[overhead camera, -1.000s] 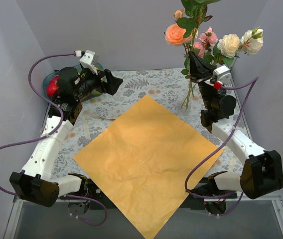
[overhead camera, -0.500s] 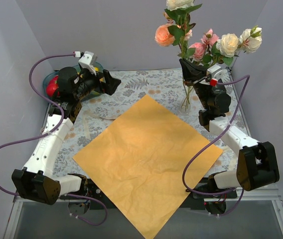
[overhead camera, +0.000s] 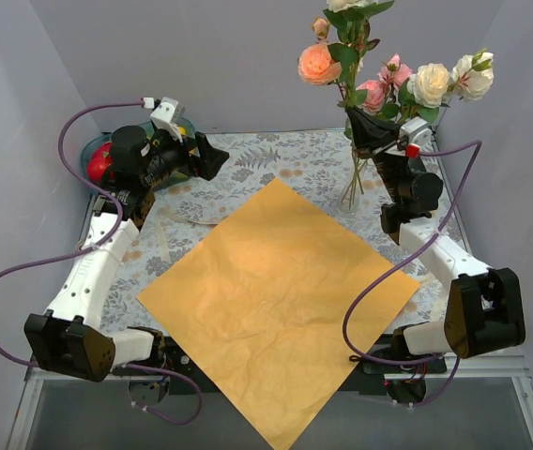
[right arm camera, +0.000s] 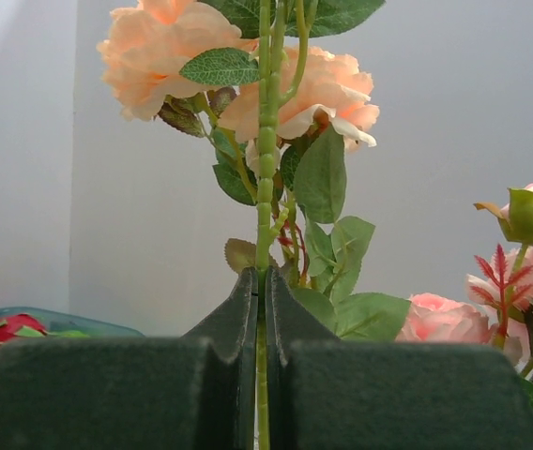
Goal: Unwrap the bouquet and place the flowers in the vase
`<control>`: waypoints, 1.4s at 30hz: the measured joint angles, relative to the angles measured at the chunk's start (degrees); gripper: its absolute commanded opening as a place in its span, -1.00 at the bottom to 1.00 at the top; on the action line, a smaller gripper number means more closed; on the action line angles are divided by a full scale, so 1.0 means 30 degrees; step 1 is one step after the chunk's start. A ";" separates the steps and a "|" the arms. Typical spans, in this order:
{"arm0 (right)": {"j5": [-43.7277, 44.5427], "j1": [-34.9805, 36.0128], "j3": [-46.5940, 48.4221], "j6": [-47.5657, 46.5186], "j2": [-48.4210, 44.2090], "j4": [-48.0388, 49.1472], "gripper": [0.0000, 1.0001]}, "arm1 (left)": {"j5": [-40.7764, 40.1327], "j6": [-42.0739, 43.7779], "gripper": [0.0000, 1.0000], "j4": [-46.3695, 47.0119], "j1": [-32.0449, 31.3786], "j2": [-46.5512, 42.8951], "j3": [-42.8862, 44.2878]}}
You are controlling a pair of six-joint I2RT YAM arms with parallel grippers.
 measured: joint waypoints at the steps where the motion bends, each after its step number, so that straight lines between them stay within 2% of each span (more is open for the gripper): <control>1: -0.0124 -0.0051 0.0073 0.0131 0.0029 0.0007 -0.97 | 0.0138 -0.0007 0.96 0.0000 0.0000 0.0029 0.0000; 10: -0.4000 0.0080 0.0525 0.3446 -0.0525 -0.0051 -0.97 | 0.2878 -0.1239 0.96 0.0911 0.0015 0.1545 0.1093; 14: -0.5967 0.1071 0.1297 0.3293 -0.1559 -0.0051 -0.97 | 0.4087 -0.1661 0.96 0.1246 0.0015 0.2339 0.2135; 21: -0.8386 0.3402 0.5639 0.1960 -0.1559 -0.1887 -0.97 | 0.5136 -0.2397 0.96 0.1581 -0.0160 0.3279 0.4197; 27: -0.8590 0.4430 0.7533 0.0714 0.0452 -0.5625 -0.97 | 0.4750 -0.2535 0.96 0.1829 -0.1392 0.3468 0.5238; 33: -0.8378 0.5093 0.8065 -0.0350 0.1734 -0.8932 -0.97 | 0.3920 -0.1639 0.96 0.1610 -0.2820 0.3475 0.5705; 42: -0.7541 0.5923 0.8080 -0.0765 0.1821 -0.9777 -0.97 | 0.0240 -0.0270 0.96 0.1464 -0.3322 0.3592 0.5785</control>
